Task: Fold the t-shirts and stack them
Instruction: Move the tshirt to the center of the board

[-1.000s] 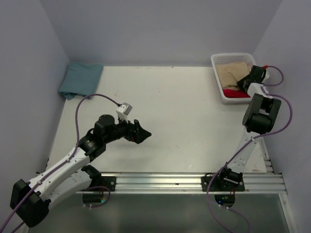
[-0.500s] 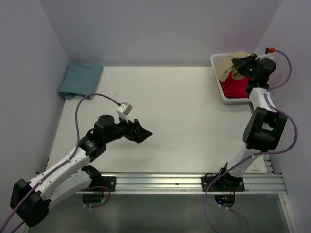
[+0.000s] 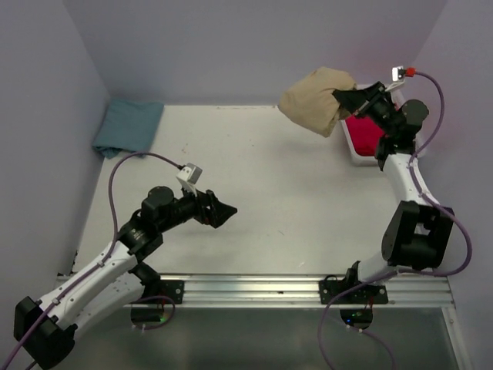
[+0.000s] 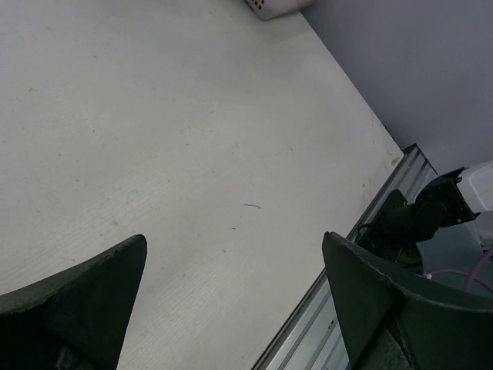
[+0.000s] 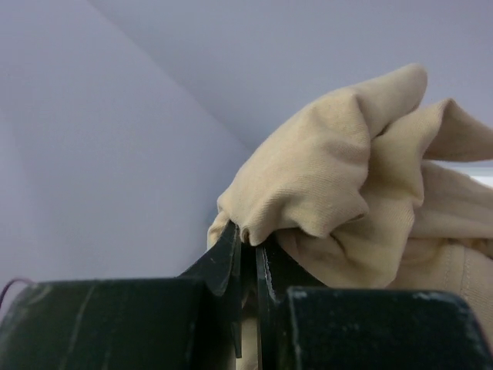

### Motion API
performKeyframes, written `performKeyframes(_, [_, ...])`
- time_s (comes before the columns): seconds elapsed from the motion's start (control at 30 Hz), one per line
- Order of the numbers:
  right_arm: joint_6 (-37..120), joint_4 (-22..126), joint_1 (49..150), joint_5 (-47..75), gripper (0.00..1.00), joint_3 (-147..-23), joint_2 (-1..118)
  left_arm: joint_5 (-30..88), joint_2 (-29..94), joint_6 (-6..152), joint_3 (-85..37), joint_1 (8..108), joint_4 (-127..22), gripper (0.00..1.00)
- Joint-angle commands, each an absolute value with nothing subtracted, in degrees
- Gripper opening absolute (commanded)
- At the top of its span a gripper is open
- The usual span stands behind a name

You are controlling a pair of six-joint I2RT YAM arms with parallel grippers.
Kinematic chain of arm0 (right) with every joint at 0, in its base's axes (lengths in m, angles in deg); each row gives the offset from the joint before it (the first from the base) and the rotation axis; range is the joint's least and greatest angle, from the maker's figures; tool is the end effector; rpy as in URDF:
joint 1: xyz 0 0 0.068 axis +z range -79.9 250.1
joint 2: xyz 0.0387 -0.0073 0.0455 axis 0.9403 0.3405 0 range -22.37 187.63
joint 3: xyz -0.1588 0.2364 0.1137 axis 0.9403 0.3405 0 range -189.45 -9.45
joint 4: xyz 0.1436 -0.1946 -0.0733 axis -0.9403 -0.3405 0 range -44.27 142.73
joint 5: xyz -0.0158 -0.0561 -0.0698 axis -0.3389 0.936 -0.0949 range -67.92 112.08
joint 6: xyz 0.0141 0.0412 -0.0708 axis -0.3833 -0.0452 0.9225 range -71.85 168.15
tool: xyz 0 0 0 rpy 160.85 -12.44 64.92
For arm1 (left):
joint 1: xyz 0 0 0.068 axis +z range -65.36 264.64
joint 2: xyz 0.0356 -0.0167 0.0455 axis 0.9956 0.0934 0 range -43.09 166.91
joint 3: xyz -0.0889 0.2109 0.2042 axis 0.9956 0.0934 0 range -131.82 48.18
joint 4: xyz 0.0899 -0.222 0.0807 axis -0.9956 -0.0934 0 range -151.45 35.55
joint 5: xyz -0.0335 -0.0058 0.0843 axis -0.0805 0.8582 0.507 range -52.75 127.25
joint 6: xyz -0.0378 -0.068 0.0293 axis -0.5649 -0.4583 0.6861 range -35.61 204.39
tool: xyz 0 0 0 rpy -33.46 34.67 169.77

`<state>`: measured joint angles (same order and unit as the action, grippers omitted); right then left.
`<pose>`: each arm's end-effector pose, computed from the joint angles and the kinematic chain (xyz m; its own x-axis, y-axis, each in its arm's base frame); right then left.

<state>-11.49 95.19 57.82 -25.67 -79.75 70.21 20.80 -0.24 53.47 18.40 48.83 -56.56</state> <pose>0.3920 -0.0304 0.4205 -0.2922 0.6574 -0.6946 -0.5617 0.4699 0.6809 0.1360 -0.1236 0.2843 -0.5844 -0.1859 -0.7899 0.5625 0.6088 -0.5594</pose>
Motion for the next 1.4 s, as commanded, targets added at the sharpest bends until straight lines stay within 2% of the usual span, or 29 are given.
performKeyframes(0.0, [2.27, 83.38, 60.51, -25.15, 0.0, -76.69, 58.51, 24.15, -2.4, 53.54, 15.75, 48.43, -57.87, 1.0])
performKeyframes(0.07, [11.63, 65.15, 62.35, -13.68, 0.0, -76.42, 52.64, 25.29, -3.45, 53.62, 15.49, 48.52, -59.1, 1.0])
performKeyframes(0.2, [30.61, 45.47, 73.13, 1.91, 0.0, -81.51, 49.96, 28.8, -5.47, 53.54, 13.91, 48.43, -61.65, 1.0])
performKeyframes(0.47, [49.8, 18.92, 90.47, 12.92, 0.0, -97.06, 60.42, 36.54, -10.83, 52.92, 10.92, 48.43, -66.22, 1.0])
performKeyframes(0.63, [54.04, 16.0, 97.86, 19.78, 0.0, -97.26, 63.06, 39.09, -12.94, 52.39, 10.92, 48.43, -68.33, 1.0])
performKeyframes(0.9, [49.47, 21.79, 97.96, 28.66, 0.0, -92.77, 60.95, 40.58, -14.44, 52.39, 10.39, 48.43, -70.53, 1.0])
performKeyframes(1.07, [51.4, 20.04, 97.96, 22.62, 0.0, -94.78, 63.49, 42.6, -15.05, 52.13, 10.13, 48.52, -71.32, 1.0])
performKeyframes(1.17, [54.29, 18.72, 97.96, 9.28, 0.0, -96.98, 65.6, 45.06, -16.11, 51.43, 10.04, 48.43, -71.59, 1.0])
performKeyframes(1.27, [59.55, 15.39, 98.04, -13.97, 0.0, -100.5, 68.77, 46.56, -17.34, 51.08, 9.77, 48.52, -71.67, 1.0])
performKeyframes(1.3, [61.14, 13.99, 97.96, -25.53, 0.0, -101.46, 70.25, 47.35, -17.51, 50.99, 9.69, 48.43, -71.85, 1.0])
performKeyframes(1.37, [71.62, 3.21, 98.13, -35.89, 0.0, -105.68, 72.28, 48.05, -17.95, 50.73, 9.25, 48.43, -72.29, 1.0])
